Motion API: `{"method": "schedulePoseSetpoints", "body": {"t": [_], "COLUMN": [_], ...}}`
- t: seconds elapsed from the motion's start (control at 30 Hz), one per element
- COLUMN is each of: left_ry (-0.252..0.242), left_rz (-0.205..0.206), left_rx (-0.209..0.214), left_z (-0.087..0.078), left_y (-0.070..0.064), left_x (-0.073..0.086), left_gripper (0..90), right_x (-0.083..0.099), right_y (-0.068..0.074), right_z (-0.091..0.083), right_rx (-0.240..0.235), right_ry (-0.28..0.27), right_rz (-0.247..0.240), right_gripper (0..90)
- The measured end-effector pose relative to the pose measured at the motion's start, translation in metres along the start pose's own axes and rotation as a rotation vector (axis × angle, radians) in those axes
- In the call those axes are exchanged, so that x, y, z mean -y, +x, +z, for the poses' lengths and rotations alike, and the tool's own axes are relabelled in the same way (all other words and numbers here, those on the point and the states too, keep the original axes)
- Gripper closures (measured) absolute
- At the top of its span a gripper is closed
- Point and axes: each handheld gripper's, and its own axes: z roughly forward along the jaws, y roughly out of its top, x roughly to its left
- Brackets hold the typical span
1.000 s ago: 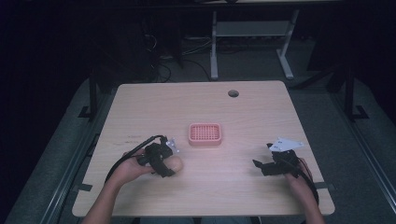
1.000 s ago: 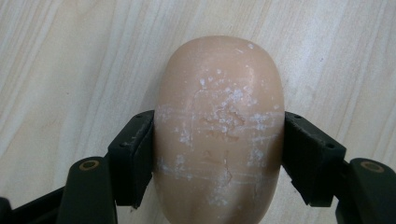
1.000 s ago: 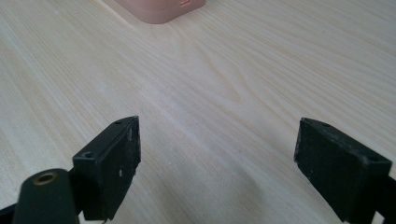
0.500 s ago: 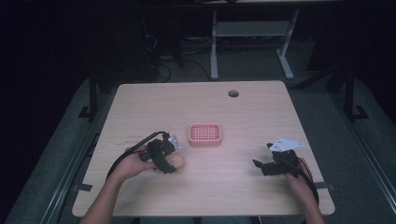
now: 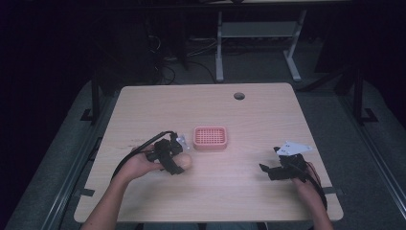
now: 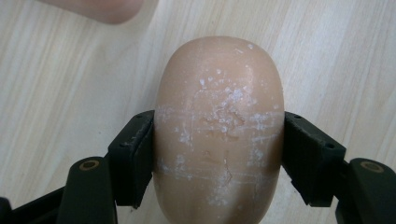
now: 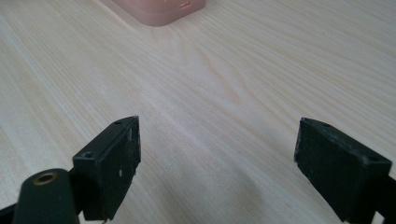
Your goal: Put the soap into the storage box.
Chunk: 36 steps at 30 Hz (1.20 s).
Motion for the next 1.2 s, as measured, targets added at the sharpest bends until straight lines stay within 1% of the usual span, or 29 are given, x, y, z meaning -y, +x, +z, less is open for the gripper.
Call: {"method": "schedulePoseSetpoints", "body": {"t": [0.03,0.07,0.27,0.3,0.4,0.67,0.77,0.8,1.03,1.2], "left_ry": [0.0,0.009,0.008,0.006,0.017,0.018,0.033,0.031,0.029,0.033], "left_rz": [0.002,0.008,0.018,0.018,0.021,0.029,0.037,0.037,0.043,0.048], "left_rx": [-0.005,-0.006,-0.007,-0.002,-0.004,0.002,0.0,0.001,0.014,0.011], "left_z": [0.0,-0.001,-0.001,-0.001,0.0,0.001,0.003,0.004,0.004,0.003], "left_y": [0.0,0.001,0.004,0.005,0.007,0.014,0.015,0.016,0.02,0.024], "left_x": [-0.001,-0.003,-0.01,-0.011,-0.014,-0.023,-0.026,-0.027,-0.035,-0.038], "left_gripper": [31.9,31.9,31.9,31.9,31.9,31.9,31.9,31.9,31.9,31.9], "right_x": [0.0,0.0,0.0,0.0,0.0,0.0,0.0,0.0,0.0,0.001], "right_y": [0.0,0.0,0.0,0.0,0.0,-0.001,-0.002,-0.001,-0.002,-0.002], "right_z": [0.0,0.0,-0.001,-0.001,-0.001,-0.002,-0.002,-0.002,-0.002,-0.002], "right_rx": [0.0,0.0,0.0,0.0,-0.002,-0.002,-0.001,-0.001,-0.001,-0.002], "right_ry": [0.0,0.0,-0.003,-0.003,-0.003,-0.01,-0.015,-0.017,-0.016,-0.017], "right_rz": [0.002,0.002,0.005,0.005,0.005,0.009,0.006,0.016,0.008,0.02], "right_gripper": [13.9,13.9,13.9,13.9,13.9,13.9,13.9,13.9,13.9,13.9]}}
